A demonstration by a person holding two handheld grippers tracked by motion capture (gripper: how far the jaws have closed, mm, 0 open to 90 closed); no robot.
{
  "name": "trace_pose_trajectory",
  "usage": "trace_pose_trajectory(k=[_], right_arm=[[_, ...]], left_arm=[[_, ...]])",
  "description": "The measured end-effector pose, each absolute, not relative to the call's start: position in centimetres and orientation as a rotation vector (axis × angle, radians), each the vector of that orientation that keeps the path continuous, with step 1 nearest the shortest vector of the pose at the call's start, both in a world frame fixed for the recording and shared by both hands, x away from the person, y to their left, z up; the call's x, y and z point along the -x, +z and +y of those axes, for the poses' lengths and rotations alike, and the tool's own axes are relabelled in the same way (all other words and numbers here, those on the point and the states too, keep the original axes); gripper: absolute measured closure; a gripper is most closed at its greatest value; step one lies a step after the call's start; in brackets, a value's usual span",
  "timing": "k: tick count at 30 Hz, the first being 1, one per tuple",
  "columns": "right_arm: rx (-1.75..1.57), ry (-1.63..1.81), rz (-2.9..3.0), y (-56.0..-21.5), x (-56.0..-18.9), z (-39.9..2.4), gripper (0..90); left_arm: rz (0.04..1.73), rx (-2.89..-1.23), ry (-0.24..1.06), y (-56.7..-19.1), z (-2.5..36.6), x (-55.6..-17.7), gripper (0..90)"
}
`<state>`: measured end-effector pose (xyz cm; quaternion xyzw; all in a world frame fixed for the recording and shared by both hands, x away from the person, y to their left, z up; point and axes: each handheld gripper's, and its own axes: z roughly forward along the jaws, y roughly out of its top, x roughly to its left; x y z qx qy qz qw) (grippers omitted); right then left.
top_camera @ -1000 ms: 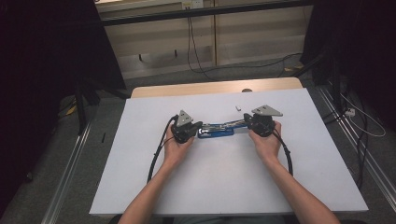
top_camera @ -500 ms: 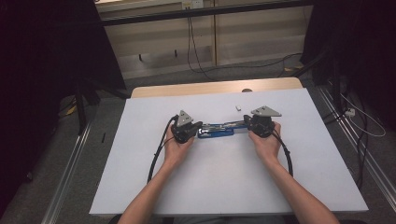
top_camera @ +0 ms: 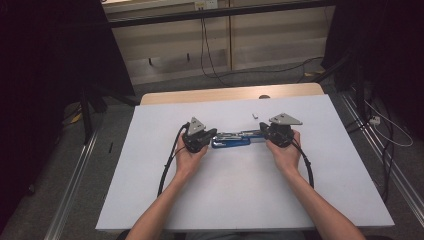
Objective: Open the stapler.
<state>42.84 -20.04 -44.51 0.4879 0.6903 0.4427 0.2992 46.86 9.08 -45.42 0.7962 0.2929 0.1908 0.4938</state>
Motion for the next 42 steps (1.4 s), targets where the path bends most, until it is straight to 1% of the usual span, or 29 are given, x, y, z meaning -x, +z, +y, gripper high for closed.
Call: trace_pose_trajectory(k=[4, 10, 13, 15, 18, 20, 22, 23, 25, 26, 27, 28, 30, 33, 35, 39, 42], right_arm=[[-1.283, 1.194, 1.849, -44.3, -42.7, -20.2, 88.2], [-1.271, 1.211, 1.854, -43.9, -42.5, -21.0, 83.8], [-1.261, 1.230, 1.859, -43.8, -42.2, -21.4, 80.1], [-1.249, 1.233, 1.871, -43.8, -42.1, -21.7, 79.6], [-1.251, 1.237, 1.860, -44.0, -41.9, -22.2, 74.2], [-1.251, 1.234, 1.867, -44.0, -41.8, -22.3, 70.2], [-1.247, 1.232, 1.864, -44.0, -41.6, -22.5, 62.9], [-1.243, 1.246, 1.857, -44.0, -41.4, -22.6, 61.5], [-1.235, 1.251, 1.852, -43.9, -41.2, -22.7, 59.0], [-1.233, 1.261, 1.847, -43.9, -41.2, -22.7, 56.0], [-1.232, 1.267, 1.845, -43.8, -41.2, -22.7, 52.7], [-1.233, 1.266, 1.840, -43.8, -41.2, -22.7, 48.9], [-1.245, 1.274, 1.845, -43.9, -41.2, -22.6, 40.0], [-1.256, 1.281, 1.838, -43.9, -41.2, -22.6, 30.1], [-1.269, 1.279, 1.822, -43.9, -41.2, -22.6, 22.3], [-1.284, 1.281, 1.804, -43.9, -41.2, -22.8, 17.9], [-1.299, 1.280, 1.793, -43.9, -41.2, -22.8, 14.4]], left_arm=[[0.701, -1.928, 0.459, -45.4, 9.1, -46.9, 89.7], [0.696, -1.921, 0.439, -45.4, 9.2, -46.9, 85.8], [0.699, -1.918, 0.428, -45.4, 9.1, -46.8, 81.2], [0.707, -1.918, 0.419, -45.2, 9.1, -46.7, 77.5], [0.718, -1.917, 0.422, -45.0, 9.3, -46.6, 73.1], [0.723, -1.910, 0.429, -44.8, 9.5, -46.4, 66.4], [0.725, -1.899, 0.426, -44.7, 9.7, -46.3, 63.2], [0.730, -1.893, 0.429, -44.7, 9.8, -46.2, 60.1], [0.754, -1.891, 0.439, -44.6, 9.9, -46.2, 50.5], [0.760, -1.879, 0.432, -44.5, 10.0, -46.2, 47.9], [0.766, -1.878, 0.434, -44.4, 10.1, -46.2, 45.3], [0.780, -1.877, 0.436, -44.4, 10.2, -46.2, 40.6], [0.792, -1.895, 0.446, -44.2, 10.3, -46.1, 28.7], [0.794, -1.902, 0.437, -44.0, 10.5, -46.0, 20.4], [0.808, -1.902, 0.431, -43.7, 10.7, -45.9, 13.3], [0.810, -1.900, 0.403, -43.3, 11.1, -45.4, 4.3], [0.790, -1.893, 0.406, -43.4, 11.5, -44.7, 3.9]])
